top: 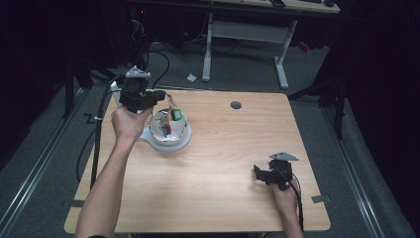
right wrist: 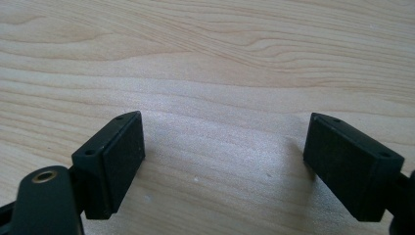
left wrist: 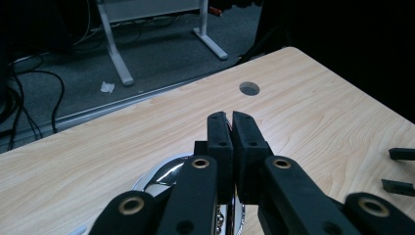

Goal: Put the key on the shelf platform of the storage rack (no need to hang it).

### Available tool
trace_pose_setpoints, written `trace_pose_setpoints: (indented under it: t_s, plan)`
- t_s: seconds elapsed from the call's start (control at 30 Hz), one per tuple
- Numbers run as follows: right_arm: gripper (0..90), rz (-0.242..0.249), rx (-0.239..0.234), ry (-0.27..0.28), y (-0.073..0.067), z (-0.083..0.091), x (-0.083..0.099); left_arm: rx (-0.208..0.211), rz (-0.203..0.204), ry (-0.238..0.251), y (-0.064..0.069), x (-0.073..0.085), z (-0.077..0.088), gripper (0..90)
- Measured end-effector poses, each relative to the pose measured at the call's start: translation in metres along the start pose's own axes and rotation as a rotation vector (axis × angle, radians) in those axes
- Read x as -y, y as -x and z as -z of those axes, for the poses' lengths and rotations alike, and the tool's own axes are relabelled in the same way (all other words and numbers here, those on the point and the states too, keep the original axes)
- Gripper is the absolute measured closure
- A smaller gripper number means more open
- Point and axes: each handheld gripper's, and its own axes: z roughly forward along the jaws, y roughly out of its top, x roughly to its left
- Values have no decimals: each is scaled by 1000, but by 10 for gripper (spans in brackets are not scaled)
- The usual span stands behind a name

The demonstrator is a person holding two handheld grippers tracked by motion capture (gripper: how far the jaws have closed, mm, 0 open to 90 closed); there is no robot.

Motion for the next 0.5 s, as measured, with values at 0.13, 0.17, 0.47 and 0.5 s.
trace_pose_setpoints:
  t_s: [0.13, 0.17, 0.47, 0.5]
  plan:
    - [156, 0, 0, 0, 0, 0, 0, -11, -3, -13, -1, 3, -6, 874]
    - [155, 0, 0, 0, 0, 0, 0, -15, -6, -19, -1, 3, -7, 874]
    - [156, 0, 0, 0, 0, 0, 0, -36, -22, -46, 1, 10, -21, 873]
    - [156, 0, 0, 0, 0, 0, 0, -35, -18, -46, 0, 12, -23, 873]
